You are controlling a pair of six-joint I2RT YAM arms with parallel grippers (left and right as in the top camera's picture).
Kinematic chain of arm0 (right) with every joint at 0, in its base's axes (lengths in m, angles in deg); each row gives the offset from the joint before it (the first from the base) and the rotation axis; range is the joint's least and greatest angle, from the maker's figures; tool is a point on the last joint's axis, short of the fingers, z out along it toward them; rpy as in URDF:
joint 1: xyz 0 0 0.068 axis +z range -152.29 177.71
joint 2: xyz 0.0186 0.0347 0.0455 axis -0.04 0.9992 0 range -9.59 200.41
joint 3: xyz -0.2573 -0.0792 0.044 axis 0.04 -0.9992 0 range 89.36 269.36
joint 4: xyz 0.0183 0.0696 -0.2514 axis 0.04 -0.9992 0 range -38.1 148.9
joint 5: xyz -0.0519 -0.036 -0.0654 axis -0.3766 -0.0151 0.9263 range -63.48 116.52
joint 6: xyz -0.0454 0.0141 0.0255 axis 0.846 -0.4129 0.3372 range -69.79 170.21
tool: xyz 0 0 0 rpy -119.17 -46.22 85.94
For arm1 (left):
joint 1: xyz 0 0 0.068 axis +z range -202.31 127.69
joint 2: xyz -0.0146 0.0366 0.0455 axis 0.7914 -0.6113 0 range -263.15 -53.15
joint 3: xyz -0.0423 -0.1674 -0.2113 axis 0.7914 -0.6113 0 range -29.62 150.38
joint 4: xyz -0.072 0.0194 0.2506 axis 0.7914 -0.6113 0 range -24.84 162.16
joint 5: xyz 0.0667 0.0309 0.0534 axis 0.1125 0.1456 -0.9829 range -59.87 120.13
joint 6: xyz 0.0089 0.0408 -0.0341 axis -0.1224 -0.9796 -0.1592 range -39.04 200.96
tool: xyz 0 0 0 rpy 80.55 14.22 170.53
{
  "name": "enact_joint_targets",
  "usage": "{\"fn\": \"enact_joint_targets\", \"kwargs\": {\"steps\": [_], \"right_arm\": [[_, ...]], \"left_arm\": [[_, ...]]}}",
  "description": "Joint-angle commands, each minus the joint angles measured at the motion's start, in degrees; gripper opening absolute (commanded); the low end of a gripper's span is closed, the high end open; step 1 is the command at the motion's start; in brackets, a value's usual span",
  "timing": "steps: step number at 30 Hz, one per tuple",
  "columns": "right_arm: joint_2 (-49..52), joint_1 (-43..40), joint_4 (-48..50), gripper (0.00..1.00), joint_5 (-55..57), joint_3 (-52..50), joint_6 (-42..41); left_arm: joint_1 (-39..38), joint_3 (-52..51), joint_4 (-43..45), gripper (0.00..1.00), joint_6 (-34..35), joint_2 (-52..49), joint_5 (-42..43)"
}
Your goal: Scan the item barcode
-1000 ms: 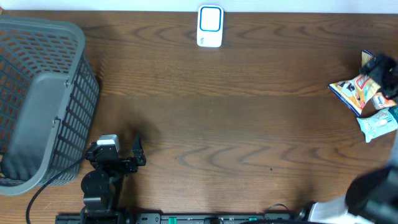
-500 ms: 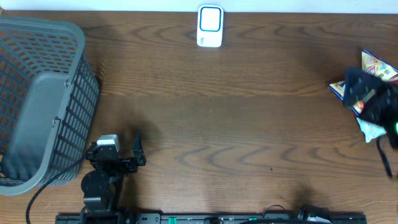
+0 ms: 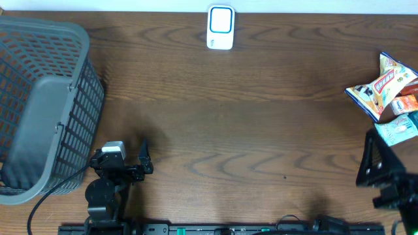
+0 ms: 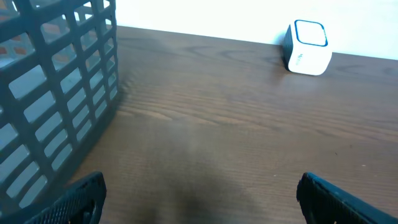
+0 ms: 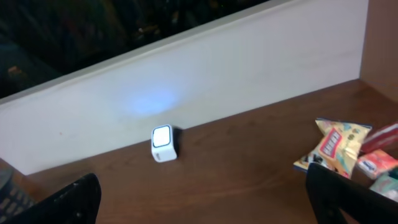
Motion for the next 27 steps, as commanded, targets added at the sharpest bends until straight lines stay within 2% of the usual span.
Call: {"fn": "enact_joint_targets", "kwargs": {"steps": [1, 8, 14, 20, 27], "right_arm": [[-3.8, 0.4, -0.7, 0.99, 4.0, -0.9, 1.0], [-14.8, 2.0, 2.3, 0.99, 10.0, -10.0, 3.5], [-26.2, 4.0, 12.3, 0.99, 10.4, -25.7, 3.5], [-34.0, 5.7, 31.2, 0.99, 9.6, -47.3, 2.9], [-37.3, 6.7, 55.3, 0.99, 9.5, -68.9, -4.1]], "left_arm": [[0.2, -0.9, -1.4, 0.98, -0.9, 0.2, 0.8], [0.2, -0.9, -1.4, 0.98, -1.0, 0.1, 0.8], [0.2, -0.9, -1.4, 0.98, -1.0, 0.1, 0.8], [0.2, -0.9, -1.4, 0.98, -0.9, 0.1, 0.8], [0.2, -0.9, -1.4, 0.98, -0.9, 0.1, 0.8]]}}
